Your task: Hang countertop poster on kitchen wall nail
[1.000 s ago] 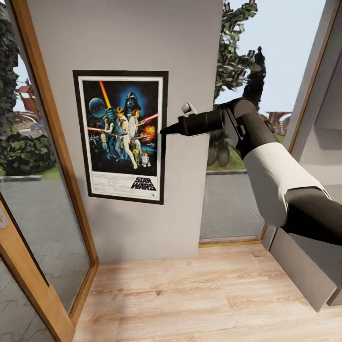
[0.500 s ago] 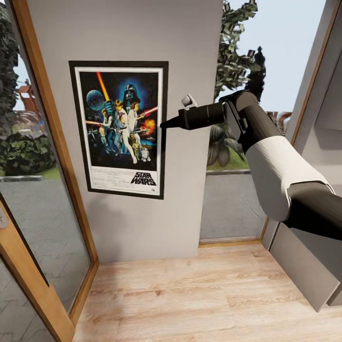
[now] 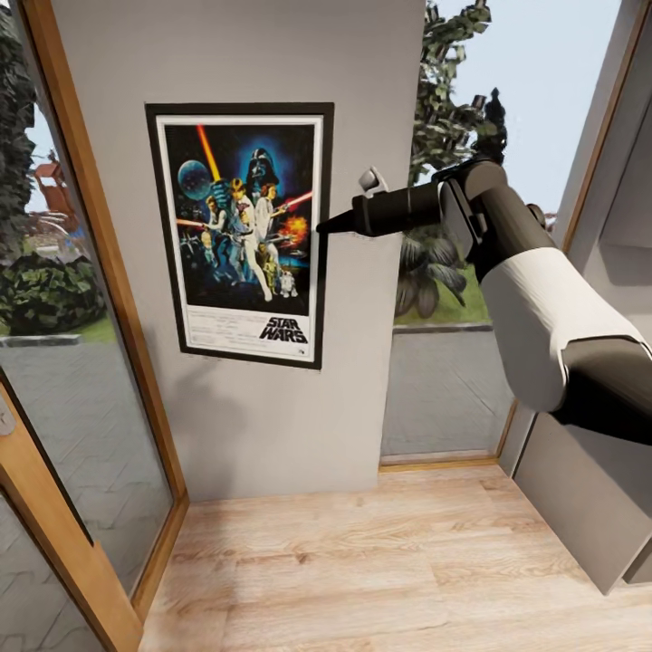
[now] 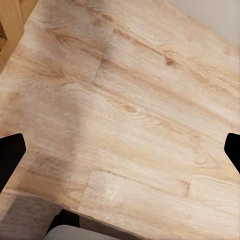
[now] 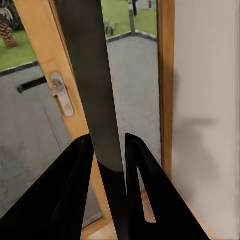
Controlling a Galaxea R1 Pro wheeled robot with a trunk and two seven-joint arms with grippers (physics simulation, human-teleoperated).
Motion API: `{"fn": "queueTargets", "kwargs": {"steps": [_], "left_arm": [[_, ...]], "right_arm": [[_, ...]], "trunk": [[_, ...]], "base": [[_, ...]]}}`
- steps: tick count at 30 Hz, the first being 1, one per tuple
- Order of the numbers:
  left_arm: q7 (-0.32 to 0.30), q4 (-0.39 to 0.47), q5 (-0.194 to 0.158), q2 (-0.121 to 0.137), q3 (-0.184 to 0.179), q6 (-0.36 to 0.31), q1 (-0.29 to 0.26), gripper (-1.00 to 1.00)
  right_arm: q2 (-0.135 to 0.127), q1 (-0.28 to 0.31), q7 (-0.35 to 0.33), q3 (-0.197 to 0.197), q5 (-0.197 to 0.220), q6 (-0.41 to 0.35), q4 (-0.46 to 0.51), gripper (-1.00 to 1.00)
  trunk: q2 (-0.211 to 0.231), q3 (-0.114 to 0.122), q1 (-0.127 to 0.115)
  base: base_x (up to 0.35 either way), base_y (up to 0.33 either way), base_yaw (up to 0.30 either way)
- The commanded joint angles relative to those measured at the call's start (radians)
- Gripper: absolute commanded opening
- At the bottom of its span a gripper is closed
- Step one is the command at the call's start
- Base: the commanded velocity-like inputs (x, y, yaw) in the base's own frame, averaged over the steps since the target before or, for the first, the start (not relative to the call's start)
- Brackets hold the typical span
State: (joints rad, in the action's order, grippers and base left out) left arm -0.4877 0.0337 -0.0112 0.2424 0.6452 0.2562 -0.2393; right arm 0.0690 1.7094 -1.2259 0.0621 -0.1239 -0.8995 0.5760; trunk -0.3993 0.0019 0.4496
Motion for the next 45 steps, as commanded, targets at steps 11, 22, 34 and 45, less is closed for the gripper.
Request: {"fn": "queueTargets", "kwargs": {"steps": [11, 22, 34, 45], "left_arm": [[-0.005, -0.001, -0.001, 0.008, 0.001, 0.003, -0.001, 1.0], [-0.005, -0.002, -0.001, 0.019, 0.002, 0.003, 0.0, 1.0], [-0.002, -0.002, -0.001, 0.02, 0.002, 0.002, 0.0, 1.0], [-0.002, -0.001, -0.001, 0.02, 0.001, 0.001, 0.0, 1.0]], "right_arm": [[-0.001, 0.028, -0.01, 0.002, -0.01, -0.007, -0.008, -1.0], [-0.002, 0.029, -0.014, 0.004, -0.008, -0.006, -0.006, -1.0], [-0.002, 0.029, -0.015, 0.043, -0.007, -0.006, -0.004, -1.0], [-0.001, 0.029, -0.015, 0.048, -0.003, -0.006, 0.001, -1.0]], "trunk": [[-0.001, 0.0, 0.0], [-0.001, 0.0, 0.0], [-0.001, 0.0, 0.0], [-0.001, 0.0, 0.0]], "base": [[0.001, 0.0, 0.0], [0.142, 0.0, 0.0], [0.131, 0.0, 0.0], [0.306, 0.0, 0.0]]}}
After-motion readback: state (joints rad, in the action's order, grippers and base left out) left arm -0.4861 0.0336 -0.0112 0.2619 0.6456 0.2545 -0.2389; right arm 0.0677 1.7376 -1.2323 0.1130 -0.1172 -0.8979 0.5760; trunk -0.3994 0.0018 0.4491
